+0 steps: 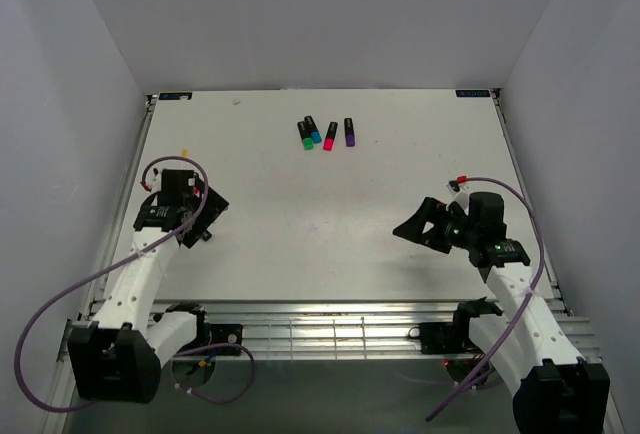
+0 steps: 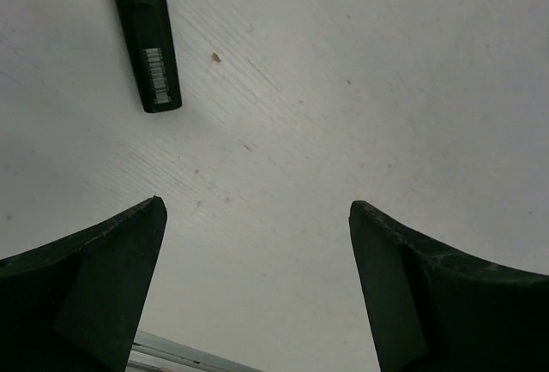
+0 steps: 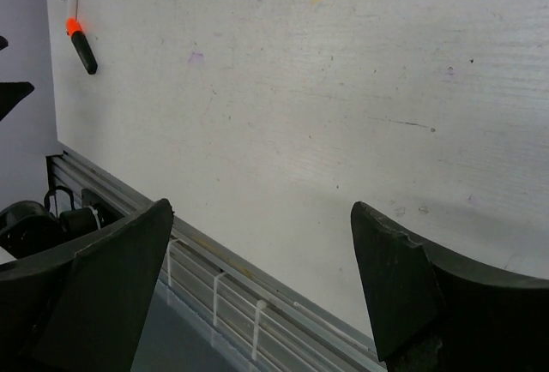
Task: Open the pen caps
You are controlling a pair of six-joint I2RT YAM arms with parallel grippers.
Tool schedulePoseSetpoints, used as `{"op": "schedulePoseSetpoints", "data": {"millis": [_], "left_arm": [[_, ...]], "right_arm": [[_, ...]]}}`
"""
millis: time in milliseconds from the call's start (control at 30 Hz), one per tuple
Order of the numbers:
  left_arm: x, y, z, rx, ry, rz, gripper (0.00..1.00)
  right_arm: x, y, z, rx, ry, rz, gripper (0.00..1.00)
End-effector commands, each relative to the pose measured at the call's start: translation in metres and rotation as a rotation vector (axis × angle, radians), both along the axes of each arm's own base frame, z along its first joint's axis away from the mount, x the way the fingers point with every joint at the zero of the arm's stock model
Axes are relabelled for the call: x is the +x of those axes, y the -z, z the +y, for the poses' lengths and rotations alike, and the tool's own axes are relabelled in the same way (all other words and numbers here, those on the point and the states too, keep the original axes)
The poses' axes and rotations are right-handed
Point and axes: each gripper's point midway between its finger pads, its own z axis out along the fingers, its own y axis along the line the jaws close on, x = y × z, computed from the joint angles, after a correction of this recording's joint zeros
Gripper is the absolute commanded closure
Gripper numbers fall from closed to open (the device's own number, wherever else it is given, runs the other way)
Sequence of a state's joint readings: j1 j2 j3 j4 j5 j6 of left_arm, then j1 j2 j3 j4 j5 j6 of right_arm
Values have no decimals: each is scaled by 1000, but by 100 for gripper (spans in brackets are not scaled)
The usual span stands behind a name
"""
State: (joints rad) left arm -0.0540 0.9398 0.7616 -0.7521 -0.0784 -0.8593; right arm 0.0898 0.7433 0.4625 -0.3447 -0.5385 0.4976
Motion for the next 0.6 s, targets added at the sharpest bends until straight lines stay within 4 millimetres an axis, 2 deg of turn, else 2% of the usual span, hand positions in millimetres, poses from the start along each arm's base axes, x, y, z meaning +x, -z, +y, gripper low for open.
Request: {"op": "schedulePoseSetpoints", "data": {"millis": [0,67,133,167,233,267,300,333,400,467,567], "left_arm": [[7,15,30,140,-90,112,2],[11,27,40,186,-122,169,2],[15,29,49,212,-152,203,2],[16,39,57,226,-175,253,2],[26,37,60,239,-172,268,2],[28,44,64,261,-179,302,2],[28,44,76,260,-221,315,2],[34,41,79,265,-227,308,2],[35,45,90,279,-262,338,2],[40,42,95,290,-274,337,2],[43,49,102,317,-290,379,2]], "right_arm": [[14,-10,3,-13,-41,-28,10],[17,-5,3,-45,-72,-13,10],[22,1,-2,-92,-63,-8,10],[25,1,-4,-111,-65,-21,10],[31,1,-4,-126,-68,-32,10],[32,0,-3,-126,-76,-38,10],[34,-3,-2,-122,-84,-50,10],[35,-3,1,-112,-98,-51,10],[35,-7,5,-98,-119,-61,10],[36,-10,6,-92,-128,-75,10],[35,-15,8,-88,-133,-97,10]]}}
